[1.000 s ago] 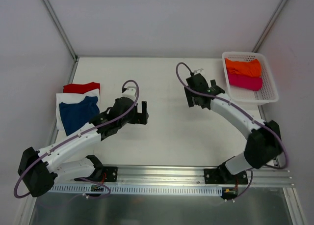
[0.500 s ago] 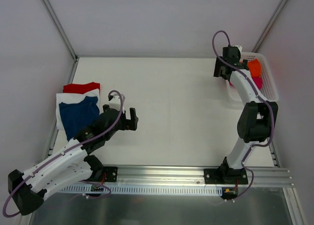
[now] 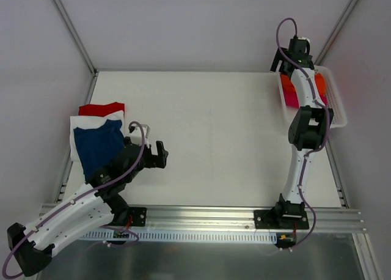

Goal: Fold and stack the t-shirts
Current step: Grab the tshirt from the pile

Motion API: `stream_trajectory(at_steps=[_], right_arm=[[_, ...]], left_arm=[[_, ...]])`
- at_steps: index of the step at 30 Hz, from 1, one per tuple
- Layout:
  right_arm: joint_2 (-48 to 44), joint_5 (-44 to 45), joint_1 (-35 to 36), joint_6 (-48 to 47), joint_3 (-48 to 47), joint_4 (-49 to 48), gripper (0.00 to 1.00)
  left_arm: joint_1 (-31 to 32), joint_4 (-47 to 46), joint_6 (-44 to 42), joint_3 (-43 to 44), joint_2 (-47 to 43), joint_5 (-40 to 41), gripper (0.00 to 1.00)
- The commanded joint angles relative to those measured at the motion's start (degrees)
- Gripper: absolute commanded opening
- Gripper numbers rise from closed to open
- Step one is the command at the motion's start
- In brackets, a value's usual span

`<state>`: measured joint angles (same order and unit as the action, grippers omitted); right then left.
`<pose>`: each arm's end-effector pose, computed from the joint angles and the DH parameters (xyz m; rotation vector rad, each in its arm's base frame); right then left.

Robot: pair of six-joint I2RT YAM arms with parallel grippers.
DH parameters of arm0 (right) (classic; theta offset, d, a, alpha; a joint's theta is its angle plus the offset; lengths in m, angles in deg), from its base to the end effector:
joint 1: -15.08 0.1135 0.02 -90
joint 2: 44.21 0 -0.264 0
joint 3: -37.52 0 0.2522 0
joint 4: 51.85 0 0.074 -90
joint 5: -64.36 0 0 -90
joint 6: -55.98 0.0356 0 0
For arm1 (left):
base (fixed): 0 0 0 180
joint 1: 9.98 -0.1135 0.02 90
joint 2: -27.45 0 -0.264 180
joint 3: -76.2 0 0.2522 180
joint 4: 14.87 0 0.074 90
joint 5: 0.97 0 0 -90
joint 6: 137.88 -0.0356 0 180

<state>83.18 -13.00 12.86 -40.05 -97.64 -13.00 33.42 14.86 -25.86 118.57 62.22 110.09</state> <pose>0.5226 -0.0281 0.3012 0.0618 2.1139 -0.3189 0.1196 -0.0954 0.2570 0.1212 1.9472 -0.4011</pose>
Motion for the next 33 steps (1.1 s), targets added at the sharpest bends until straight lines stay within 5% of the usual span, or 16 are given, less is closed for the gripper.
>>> stream_trajectory(at_steps=[1,20,22,23,24,25,26,33], right_arm=[[4.96,-0.7,-1.91,1.1,-12.87,5.41,0.99],[11.82,3.44,-4.81,1.89,-7.01,5.86,0.99],[11.91,3.88,-4.72,1.8,-6.74,6.21,0.83],[11.74,4.05,-4.64,1.63,-6.13,6.12,0.6],[11.56,4.05,-4.72,1.45,-6.04,6.12,0.5],[11.47,4.32,-4.72,1.28,-5.86,6.12,0.16],[11.13,4.75,-4.72,1.36,-5.25,6.21,0.04],[1.65,8.62,-2.18,-3.63,4.92,1.56,0.0]], left_arm=[[-0.59,-0.67,-0.66,-0.82,-2.86,0.73,0.99],[-0.59,-1.73,-2.33,-0.65,-1.36,1.79,0.99],[-0.59,-1.73,-2.25,-0.83,-1.89,1.88,0.99],[-0.59,-1.73,-2.25,-0.74,-1.98,1.97,0.99],[-0.59,-1.73,-2.25,-0.91,-2.24,2.14,0.99],[-0.59,-1.64,-2.25,-1.0,-2.5,2.23,0.99],[-0.59,-1.55,-2.16,-1.0,-2.68,2.23,0.99],[-0.59,-1.64,-1.02,-2.06,-3.65,1.79,0.99]])
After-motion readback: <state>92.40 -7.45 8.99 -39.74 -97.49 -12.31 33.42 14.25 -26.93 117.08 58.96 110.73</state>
